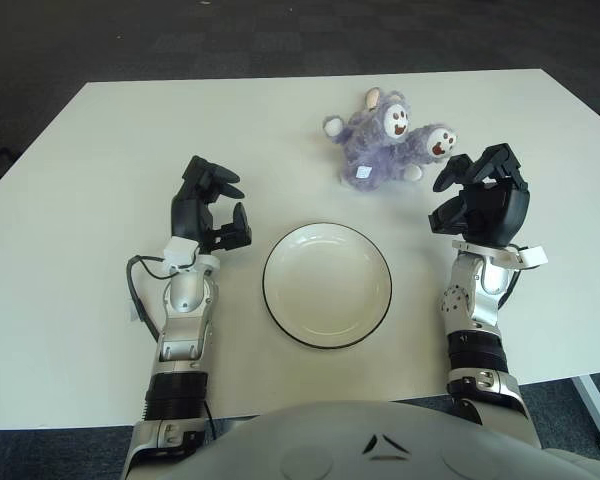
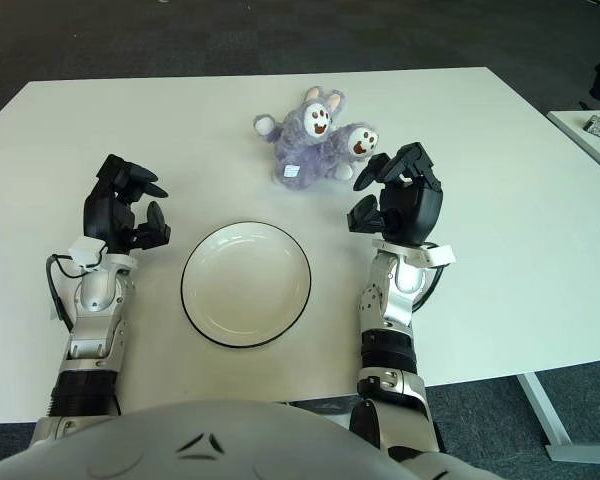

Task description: Put the doll into the plate.

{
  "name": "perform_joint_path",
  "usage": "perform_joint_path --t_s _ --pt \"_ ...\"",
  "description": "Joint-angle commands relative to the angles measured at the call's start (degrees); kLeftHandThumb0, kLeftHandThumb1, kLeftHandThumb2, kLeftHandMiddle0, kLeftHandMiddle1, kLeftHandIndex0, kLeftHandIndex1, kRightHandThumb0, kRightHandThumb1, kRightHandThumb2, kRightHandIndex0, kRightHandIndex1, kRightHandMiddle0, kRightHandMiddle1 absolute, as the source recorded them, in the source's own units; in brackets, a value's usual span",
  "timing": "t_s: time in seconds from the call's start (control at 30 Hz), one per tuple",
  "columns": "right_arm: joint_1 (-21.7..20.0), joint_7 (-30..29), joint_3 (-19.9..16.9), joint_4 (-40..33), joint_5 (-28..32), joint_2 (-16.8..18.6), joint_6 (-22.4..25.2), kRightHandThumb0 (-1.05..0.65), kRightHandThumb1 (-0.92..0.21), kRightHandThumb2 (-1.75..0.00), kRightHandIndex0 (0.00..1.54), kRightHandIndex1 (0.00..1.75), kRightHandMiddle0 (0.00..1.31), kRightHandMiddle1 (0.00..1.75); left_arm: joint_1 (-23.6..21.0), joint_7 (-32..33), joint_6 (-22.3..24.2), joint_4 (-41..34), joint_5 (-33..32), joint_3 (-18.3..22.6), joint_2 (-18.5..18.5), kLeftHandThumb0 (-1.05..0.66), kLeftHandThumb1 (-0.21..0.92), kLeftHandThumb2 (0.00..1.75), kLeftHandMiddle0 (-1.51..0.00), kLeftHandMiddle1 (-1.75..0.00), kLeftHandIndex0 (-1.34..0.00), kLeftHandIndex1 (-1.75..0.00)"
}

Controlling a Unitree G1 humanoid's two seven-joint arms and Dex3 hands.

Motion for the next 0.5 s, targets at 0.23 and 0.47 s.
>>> perform_joint_path --t_s 0.23,0.47 --pt "6.4 0.6 -0.8 5.4 1.3 2.0 0.7 0.0 0.1 -1.71 0.94 1.54 0.76 1.75 4.7 0.9 -0.3 6.2 -0.3 -0.6 -2.7 -0.01 0.27 1.38 -0.54 -1.75 -0.52 -1.75" --pt "6.1 0.9 -0.9 5.3 1.1 1.7 0.5 0.0 0.1 -1.71 0.93 1.55 0.75 1.75 4.2 0.7 -0.2 6.6 -0.8 -0.6 -2.9 -0.01 0.25 1.4 -0.55 -1.75 -0.53 -1.75"
